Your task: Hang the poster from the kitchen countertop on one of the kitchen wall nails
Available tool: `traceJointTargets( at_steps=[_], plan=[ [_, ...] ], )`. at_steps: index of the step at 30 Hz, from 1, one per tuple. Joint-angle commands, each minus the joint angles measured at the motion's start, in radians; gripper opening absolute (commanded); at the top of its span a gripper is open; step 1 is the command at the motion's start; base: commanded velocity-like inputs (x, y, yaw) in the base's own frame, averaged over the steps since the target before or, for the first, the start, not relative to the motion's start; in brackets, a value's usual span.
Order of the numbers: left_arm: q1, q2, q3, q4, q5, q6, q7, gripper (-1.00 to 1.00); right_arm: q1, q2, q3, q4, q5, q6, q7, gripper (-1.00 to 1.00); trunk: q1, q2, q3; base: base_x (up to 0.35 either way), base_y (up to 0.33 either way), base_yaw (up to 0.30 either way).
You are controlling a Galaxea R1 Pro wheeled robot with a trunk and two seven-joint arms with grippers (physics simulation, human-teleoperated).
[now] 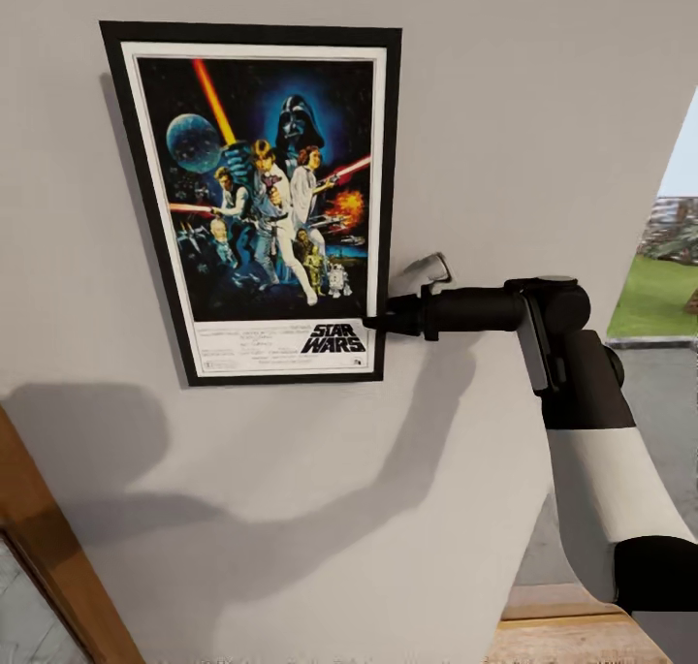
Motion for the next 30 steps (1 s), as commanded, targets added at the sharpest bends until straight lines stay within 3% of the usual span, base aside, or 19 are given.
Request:
traceJointTargets(
  at_steps=[1,11,14,15,17,18,20,21,22,23,24,26,27,30],
  plan=[
    [0.0,-0.001,0.004,-0.001,-0.001,-0.002,-0.006,1.0,0.0,-0.001,0.001,0.0,-0.001,0.008,0.0,1.0,0.0,0.0,0.0,-0.27,-0.012,0.0],
    [0.0,-0.001,0.004,-0.001,0.0,-0.003,-0.007,1.0,0.01,-0.002,0.003,-0.004,-0.004,0.003,0.005,1.0,0.0,0.0,0.0,-0.31,-0.003,0.0],
    [0.0,-0.001,0.005,-0.002,0.0,-0.005,-0.007,1.0,0.063,-0.003,0.003,-0.017,-0.006,-0.033,0.01,1.0,0.0,0.0,0.0,-0.323,0.0,0.0],
    [0.0,-0.001,0.006,-0.002,0.0,-0.006,-0.007,1.0,0.169,-0.005,0.002,-0.056,-0.006,-0.08,0.052,1.0,0.0,0.0,0.0,-0.326,0.0,0.0],
    [0.0,-0.001,0.006,-0.002,0.0,-0.006,-0.007,1.0,0.219,-0.006,0.002,-0.066,-0.006,-0.104,0.074,1.0,0.0,0.0,0.0,-0.326,0.0,0.0],
    [0.0,-0.001,0.006,-0.002,0.0,-0.006,-0.007,1.0,0.273,-0.007,0.001,-0.072,-0.006,-0.138,0.093,1.0,0.0,0.0,0.0,-0.327,0.0,0.0],
    [0.0,-0.001,0.007,-0.002,0.0,-0.006,-0.007,1.0,0.439,-0.01,-0.001,-0.079,-0.006,-0.249,0.116,1.0,0.0,0.0,0.0,-0.24,0.0,0.0],
    [0.0,-0.001,0.007,-0.002,0.0,-0.006,-0.007,1.0,0.475,-0.01,-0.005,-0.079,-0.005,-0.272,0.118,1.0,0.0,0.0,0.0,-0.155,0.0,0.0],
    [0.0,0.0,0.008,-0.002,0.0,-0.006,-0.007,1.0,0.548,-0.011,-0.023,-0.077,-0.005,-0.32,0.122,1.0,0.0,0.0,0.0,-0.1,0.0,0.0],
    [0.0,0.0,0.008,-0.002,0.0,-0.006,-0.007,1.0,0.584,-0.011,-0.038,-0.076,-0.005,-0.344,0.123,1.0,0.0,0.0,0.0,-0.08,0.0,0.0],
    [0.0,0.0,0.008,-0.003,0.0,-0.006,-0.007,1.0,0.655,-0.011,-0.075,-0.068,-0.004,-0.392,0.125,1.0,0.0,0.0,0.0,-0.051,0.0,0.0],
    [0.0,0.001,0.008,-0.003,0.0,-0.006,-0.008,1.0,0.724,-0.011,-0.116,-0.045,-0.003,-0.443,0.126,1.0,0.0,0.0,0.0,-0.037,0.0,0.0],
    [0.0,0.001,0.008,-0.003,0.0,-0.006,-0.008,1.0,0.809,-0.014,-0.173,0.038,-0.001,-0.535,0.127,1.0,0.0,0.0,0.0,-0.017,0.0,0.0],
    [0.0,0.001,0.008,-0.003,0.0,-0.006,-0.009,1.0,0.874,-0.038,-0.226,0.243,0.004,-0.672,0.122,1.0,0.0,0.0,0.0,-0.01,0.0,0.0]
  ],
)
